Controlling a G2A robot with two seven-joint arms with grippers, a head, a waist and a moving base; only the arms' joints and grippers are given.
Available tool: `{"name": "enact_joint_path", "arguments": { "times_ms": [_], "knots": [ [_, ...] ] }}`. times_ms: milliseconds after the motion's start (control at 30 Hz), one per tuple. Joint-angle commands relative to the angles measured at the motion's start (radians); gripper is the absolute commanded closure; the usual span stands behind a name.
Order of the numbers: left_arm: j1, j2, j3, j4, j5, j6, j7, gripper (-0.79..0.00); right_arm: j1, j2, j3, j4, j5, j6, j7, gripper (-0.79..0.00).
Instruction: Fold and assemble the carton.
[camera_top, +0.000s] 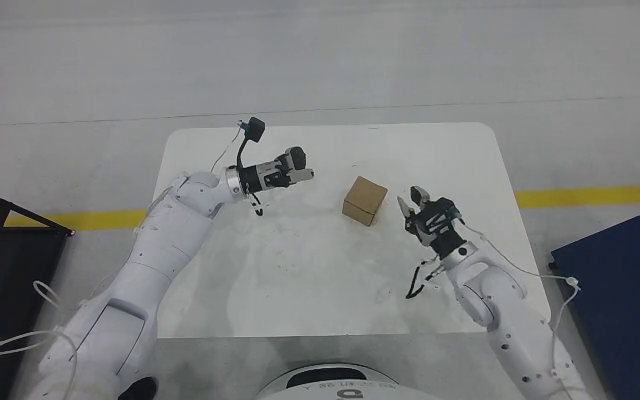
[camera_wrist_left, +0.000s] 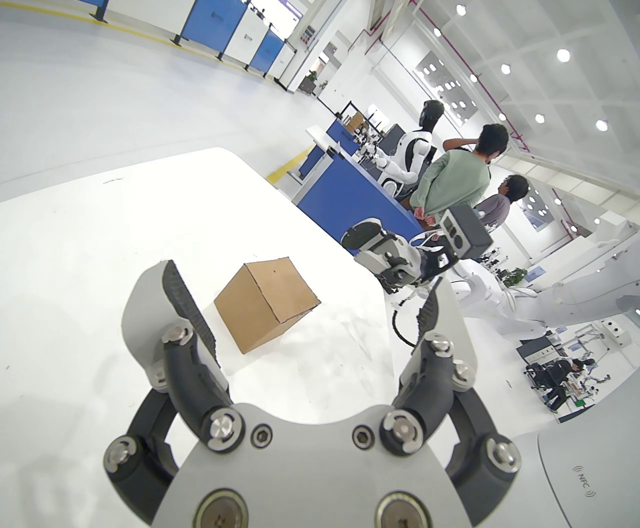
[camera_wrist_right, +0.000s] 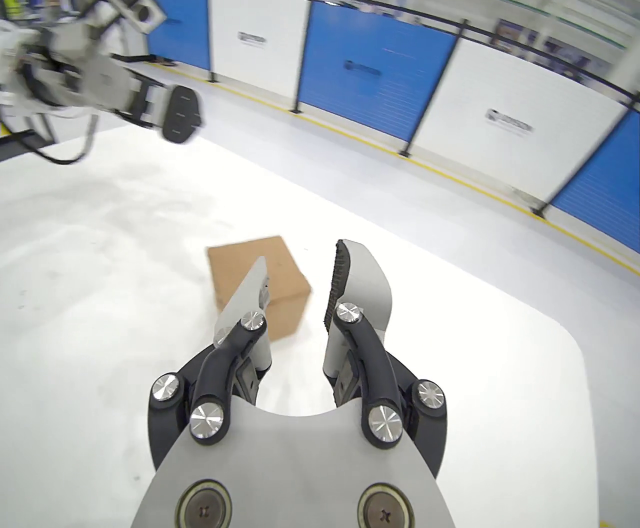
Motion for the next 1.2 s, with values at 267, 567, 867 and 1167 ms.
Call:
{"name": "enact_joint_path", "arguments": {
  "times_ms": [267,567,867,1167],
  "knots": [
    [0.0,0.0,0.0,0.0,0.0,0.0,0.0,-0.785,0.017,-0.021,-0.085,0.057,-0.028,0.12,0.122,0.0],
    [0.0,0.0,0.0,0.0,0.0,0.0,0.0,-0.785,0.184,-0.058,-0.255,0.172,0.021,0.031,0.142,0.0],
    [0.0,0.0,0.0,0.0,0.0,0.0,0.0,-0.785,0.17,-0.065,-0.24,0.168,0.041,0.087,0.133,0.0],
    [0.011,0.006,-0.01,-0.017,0.071,0.068,0.022,-0.785,0.164,-0.071,-0.232,0.166,0.102,0.04,0.062,0.0]
  ]
}}
